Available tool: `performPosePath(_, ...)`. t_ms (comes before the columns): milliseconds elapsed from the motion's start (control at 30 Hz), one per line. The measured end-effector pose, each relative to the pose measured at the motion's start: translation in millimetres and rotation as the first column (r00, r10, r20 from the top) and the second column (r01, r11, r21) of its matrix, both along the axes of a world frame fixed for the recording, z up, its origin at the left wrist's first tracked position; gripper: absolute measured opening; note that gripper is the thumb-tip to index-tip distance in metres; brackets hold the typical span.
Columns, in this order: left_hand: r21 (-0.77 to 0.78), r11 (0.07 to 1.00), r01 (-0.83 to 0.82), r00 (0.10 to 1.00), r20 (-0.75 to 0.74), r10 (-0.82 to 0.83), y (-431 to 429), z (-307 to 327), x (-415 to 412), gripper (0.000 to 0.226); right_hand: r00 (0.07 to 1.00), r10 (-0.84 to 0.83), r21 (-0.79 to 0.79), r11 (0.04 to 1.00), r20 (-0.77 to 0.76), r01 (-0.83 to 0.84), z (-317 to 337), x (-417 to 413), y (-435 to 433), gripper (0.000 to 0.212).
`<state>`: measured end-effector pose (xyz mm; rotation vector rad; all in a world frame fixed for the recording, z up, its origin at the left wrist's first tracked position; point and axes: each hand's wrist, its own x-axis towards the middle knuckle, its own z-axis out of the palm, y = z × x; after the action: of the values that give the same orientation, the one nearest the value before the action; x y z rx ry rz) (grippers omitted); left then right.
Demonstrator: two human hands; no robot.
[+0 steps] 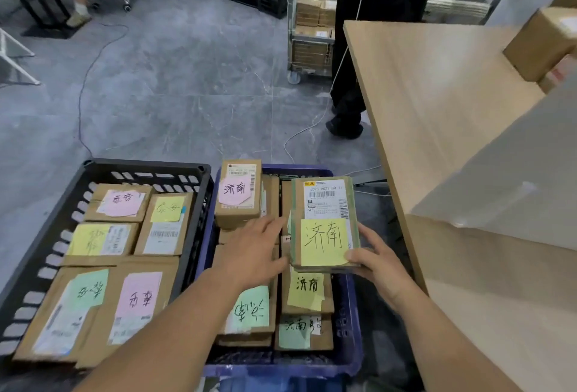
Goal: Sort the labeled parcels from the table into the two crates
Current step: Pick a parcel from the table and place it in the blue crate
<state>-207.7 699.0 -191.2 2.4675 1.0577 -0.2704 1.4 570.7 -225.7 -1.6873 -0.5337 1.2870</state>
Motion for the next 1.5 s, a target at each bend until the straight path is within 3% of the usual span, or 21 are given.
performPosePath(300,0.105,0.99,-0.09,0.994,-0.056,0.096,75.6,-46.8,-10.7,0.066,0.999,0.014,-0.023,1.0,-0.035,-0.015,-49.0,7.8,72.5,0.066)
performPosePath(533,0.142,0.988,-0.067,0.987,-0.137,0.087,107.9,-84.1,-21.3,0.066,0.996,0.088,-0.046,0.995,-0.014,-0.088,-87.1,-1.2,131.5,0.068)
performPosePath(733,0.149,0.987,-0.065,0.991,-0.107,0.081,112.4,-98.6,-28.6,0.064,0.988,0.148,-0.137,0.981,0.053,-0.14,-101.1,-14.6,151.1,0.04)
performPosePath(900,0.168,0.97,-0.178,0.98,-0.054,0.189,120.5,-99.1,-28.6,0.068,0.99,0.135,-0.125,0.984,0.039,-0.129,-98.3,-14.9,151.7,0.048)
performPosePath(1000,0.084,0.966,-0.244,0.965,-0.075,0.25,121.9,-102.2,-27.2,0.069,0.989,0.136,-0.107,0.986,0.064,-0.129,-97.6,-15.3,152.4,0.055)
performPosePath(1233,-0.021,0.991,-0.134,0.99,-0.05,0.133,112.2,-107.5,-9.9,0.069,0.993,0.032,-0.111,0.994,0.117,-0.019,-91.8,4.4,137.3,0.059)
performPosePath(1500,0.02,0.995,-0.093,0.992,-0.086,0.094,112.8,-108.4,-3.8,0.068,0.976,-0.011,-0.127,0.991,0.216,0.039,-88.6,10.1,129.7,0.065)
